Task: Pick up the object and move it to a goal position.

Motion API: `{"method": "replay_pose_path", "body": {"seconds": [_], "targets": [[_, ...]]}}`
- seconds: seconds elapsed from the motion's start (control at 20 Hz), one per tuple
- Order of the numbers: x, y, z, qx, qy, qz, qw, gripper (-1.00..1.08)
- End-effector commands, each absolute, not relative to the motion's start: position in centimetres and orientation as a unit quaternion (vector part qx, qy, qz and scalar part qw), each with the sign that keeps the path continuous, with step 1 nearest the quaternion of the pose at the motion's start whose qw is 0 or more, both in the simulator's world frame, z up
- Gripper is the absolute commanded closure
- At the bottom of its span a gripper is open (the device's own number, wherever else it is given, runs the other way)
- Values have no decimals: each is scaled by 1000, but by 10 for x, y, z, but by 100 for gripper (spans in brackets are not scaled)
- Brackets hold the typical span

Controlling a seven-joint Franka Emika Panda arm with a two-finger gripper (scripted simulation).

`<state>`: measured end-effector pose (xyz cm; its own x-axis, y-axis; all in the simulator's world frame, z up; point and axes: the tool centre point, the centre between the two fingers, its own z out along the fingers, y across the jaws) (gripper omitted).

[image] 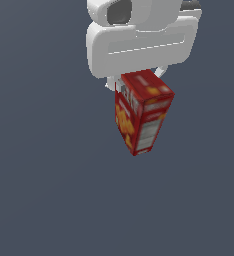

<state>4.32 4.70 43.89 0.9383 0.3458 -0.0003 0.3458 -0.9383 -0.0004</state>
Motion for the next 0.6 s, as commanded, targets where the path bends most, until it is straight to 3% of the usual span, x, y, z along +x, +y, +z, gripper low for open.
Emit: {"method": "replay_pose_path", "body": {"seconds": [0.0, 0.55], "targets": [[46, 47, 448, -984, -176, 0, 0, 108], [50, 46, 462, -984, -176, 0, 0, 108]]}}
